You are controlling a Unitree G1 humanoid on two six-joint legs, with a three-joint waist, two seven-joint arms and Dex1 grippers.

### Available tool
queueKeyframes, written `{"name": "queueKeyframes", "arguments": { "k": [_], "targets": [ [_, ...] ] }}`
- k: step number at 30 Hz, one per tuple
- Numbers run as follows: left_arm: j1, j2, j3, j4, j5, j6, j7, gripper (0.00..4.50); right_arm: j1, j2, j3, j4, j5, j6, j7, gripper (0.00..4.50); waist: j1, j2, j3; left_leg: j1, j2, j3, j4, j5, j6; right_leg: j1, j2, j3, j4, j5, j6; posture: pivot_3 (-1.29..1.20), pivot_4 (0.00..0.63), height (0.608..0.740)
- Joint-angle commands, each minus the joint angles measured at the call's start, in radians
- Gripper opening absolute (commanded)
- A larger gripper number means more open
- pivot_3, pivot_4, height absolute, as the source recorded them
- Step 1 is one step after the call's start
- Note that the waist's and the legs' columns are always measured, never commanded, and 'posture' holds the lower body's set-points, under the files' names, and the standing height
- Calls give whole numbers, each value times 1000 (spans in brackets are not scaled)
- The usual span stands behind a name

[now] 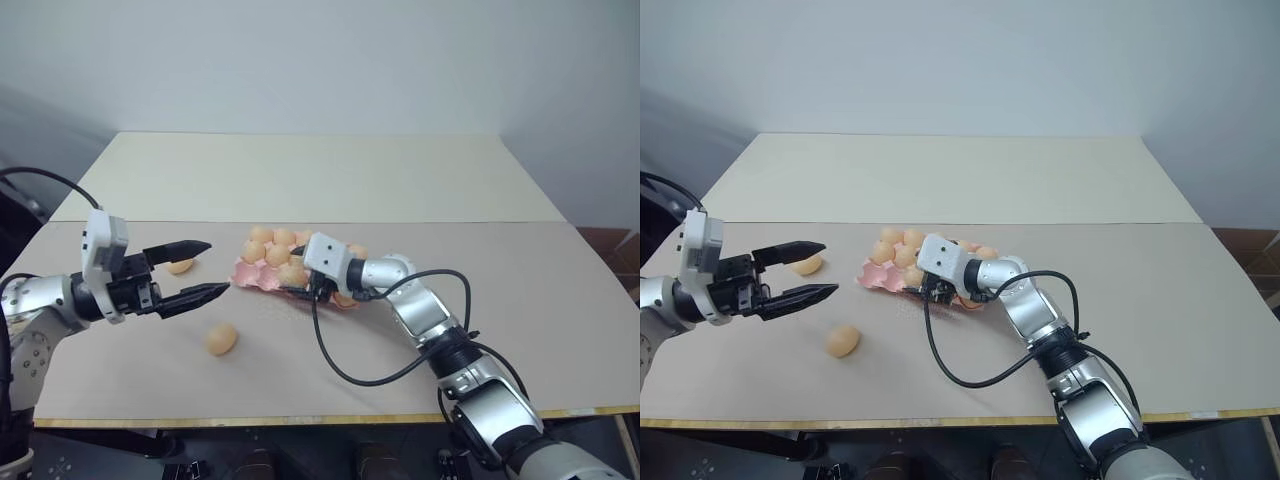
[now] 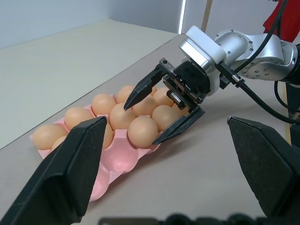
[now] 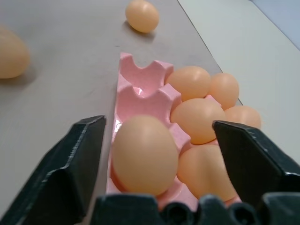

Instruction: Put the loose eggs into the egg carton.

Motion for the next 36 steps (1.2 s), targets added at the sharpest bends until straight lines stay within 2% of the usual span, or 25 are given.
{"name": "queueKeyframes", "arguments": {
  "k": [1, 5, 15, 22, 28, 36],
  "targets": [
    [-7, 9, 4, -31, 13, -13, 9, 4500, 17, -37, -49, -123, 53, 8, 39, 4449, 1, 0, 0, 0, 0, 0, 0, 0, 0, 0, 0, 0, 0, 0, 0, 0, 150, 740],
    [-24, 5, -24, -17, 42, -29, 1, 4500, 96, -119, -145, -271, 197, 68, 121, 4449, 7, 0, 0, -1, 0, 0, 0, 0, 0, 0, 0, 0, -1, 0, 0, 0, 150, 740],
    [22, -3, -5, 74, 112, -120, -44, 4500, 349, -465, -467, -583, 545, 342, 270, 4449, 2, 0, 0, 0, 0, 0, 0, 0, 0, 1, 0, 0, -3, 0, 0, 0, 150, 740],
    [126, 13, 56, 87, 124, -179, -98, 4500, 547, -654, -665, -635, 620, 355, 338, 4449, 6, 0, 1, 0, 0, 0, -1, 0, 0, 2, 0, 0, -5, 0, 0, 0, 150, 740],
    [202, 36, 90, 57, 134, -179, -109, 4500, 639, -697, -713, -663, 640, 343, 344, 4449, 4, 0, 1, 0, 0, 1, -1, 0, 0, 3, 0, 0, -5, 0, 1, 0, 150, 740],
    [204, 34, 53, 31, 152, -179, -115, 4500, 619, -693, -678, -672, 655, 344, 314, 4449, 6, 0, 1, 0, 0, 1, -1, 0, 0, 3, 0, 1, -6, 0, 1, 0, 150, 740]
  ]
}}
